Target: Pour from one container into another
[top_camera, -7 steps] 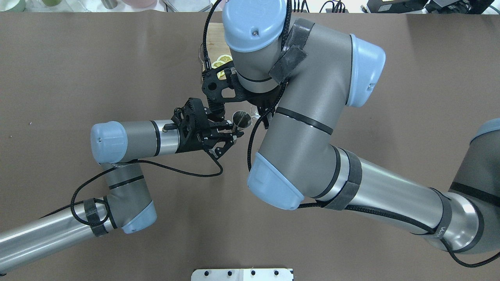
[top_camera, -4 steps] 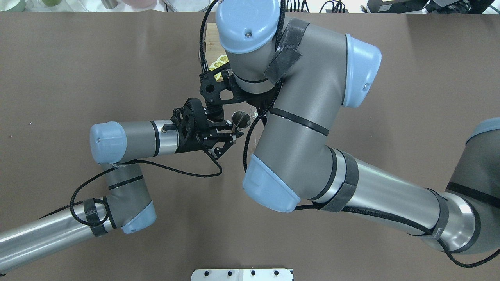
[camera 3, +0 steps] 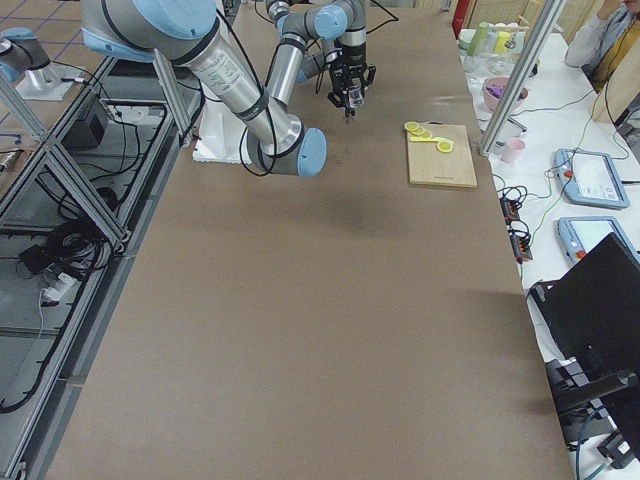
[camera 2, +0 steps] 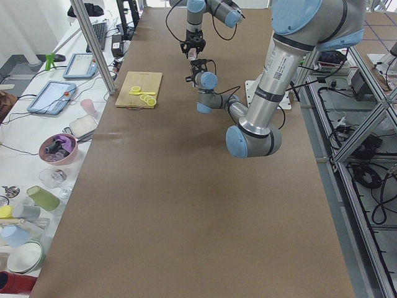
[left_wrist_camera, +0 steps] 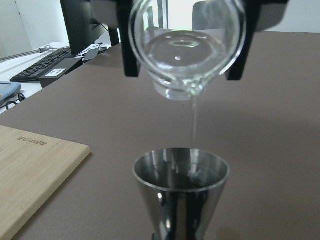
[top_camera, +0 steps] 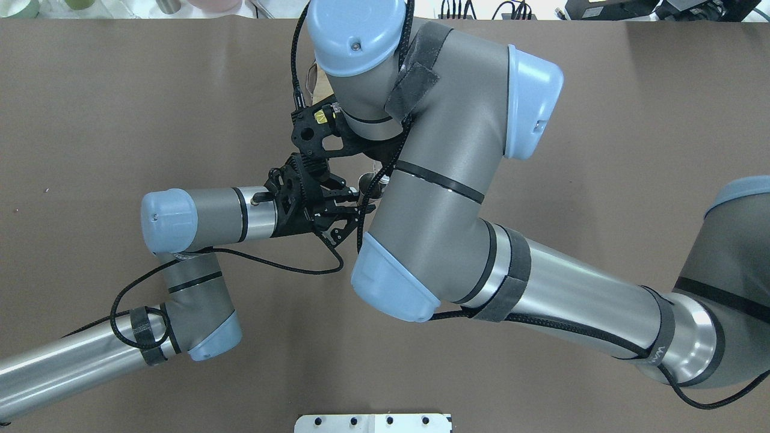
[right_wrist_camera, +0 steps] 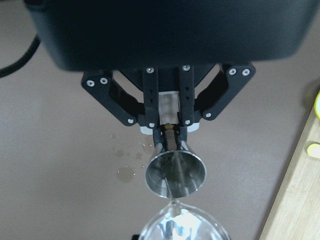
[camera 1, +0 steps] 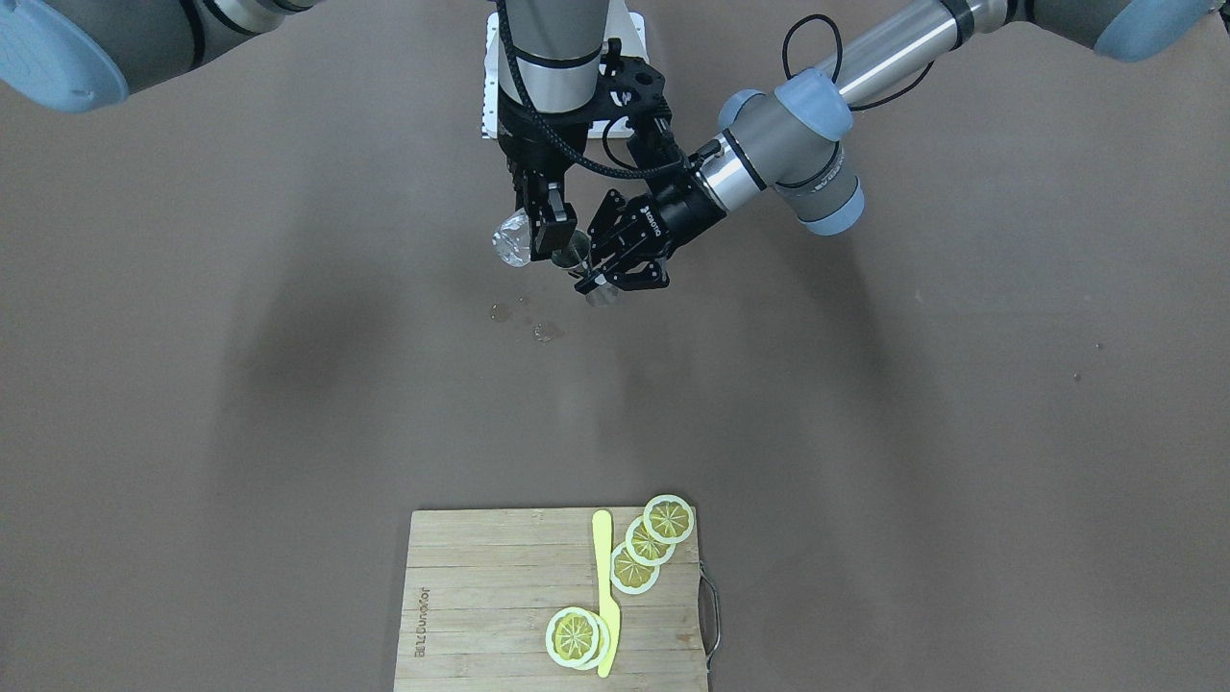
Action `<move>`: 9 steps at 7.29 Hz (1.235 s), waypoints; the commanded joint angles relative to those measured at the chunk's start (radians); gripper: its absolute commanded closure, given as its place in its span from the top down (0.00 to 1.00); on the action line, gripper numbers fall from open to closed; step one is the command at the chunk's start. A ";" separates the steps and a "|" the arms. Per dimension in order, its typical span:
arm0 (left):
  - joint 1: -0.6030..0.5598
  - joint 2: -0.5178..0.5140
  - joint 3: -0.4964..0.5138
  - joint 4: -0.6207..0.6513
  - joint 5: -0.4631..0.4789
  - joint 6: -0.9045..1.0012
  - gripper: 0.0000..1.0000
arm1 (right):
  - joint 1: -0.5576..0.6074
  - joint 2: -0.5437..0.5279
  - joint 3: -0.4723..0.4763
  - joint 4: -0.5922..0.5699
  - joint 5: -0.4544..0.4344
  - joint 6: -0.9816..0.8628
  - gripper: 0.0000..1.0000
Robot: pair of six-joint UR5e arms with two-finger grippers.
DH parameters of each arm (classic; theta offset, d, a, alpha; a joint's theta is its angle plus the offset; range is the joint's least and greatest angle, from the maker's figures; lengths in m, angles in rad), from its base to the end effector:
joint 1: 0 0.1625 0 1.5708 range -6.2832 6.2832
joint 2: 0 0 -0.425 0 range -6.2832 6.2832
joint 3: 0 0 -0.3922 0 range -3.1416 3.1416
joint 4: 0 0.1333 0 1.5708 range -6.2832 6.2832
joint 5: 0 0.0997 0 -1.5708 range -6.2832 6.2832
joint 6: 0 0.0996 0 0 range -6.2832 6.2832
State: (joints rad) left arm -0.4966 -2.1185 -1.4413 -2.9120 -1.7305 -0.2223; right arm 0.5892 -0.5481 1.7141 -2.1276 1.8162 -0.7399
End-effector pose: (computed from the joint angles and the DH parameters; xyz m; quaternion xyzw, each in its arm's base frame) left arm 0.5222 -0.4166 0.2497 0.5816 0.5043 0.3185 0.5532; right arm -0.4833 -0.4543 0.0456 0.2814 -0.1518 -0.7419 0.5894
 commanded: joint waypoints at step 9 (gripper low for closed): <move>0.001 0.002 0.004 -0.001 -0.001 0.001 0.00 | -0.003 0.023 -0.022 -0.002 -0.017 -0.004 0.00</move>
State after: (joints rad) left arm -0.4957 -2.1170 -1.4388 -2.9130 -1.7318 -0.2209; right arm 0.5860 -0.5258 1.6919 -2.1280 1.8083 -0.7426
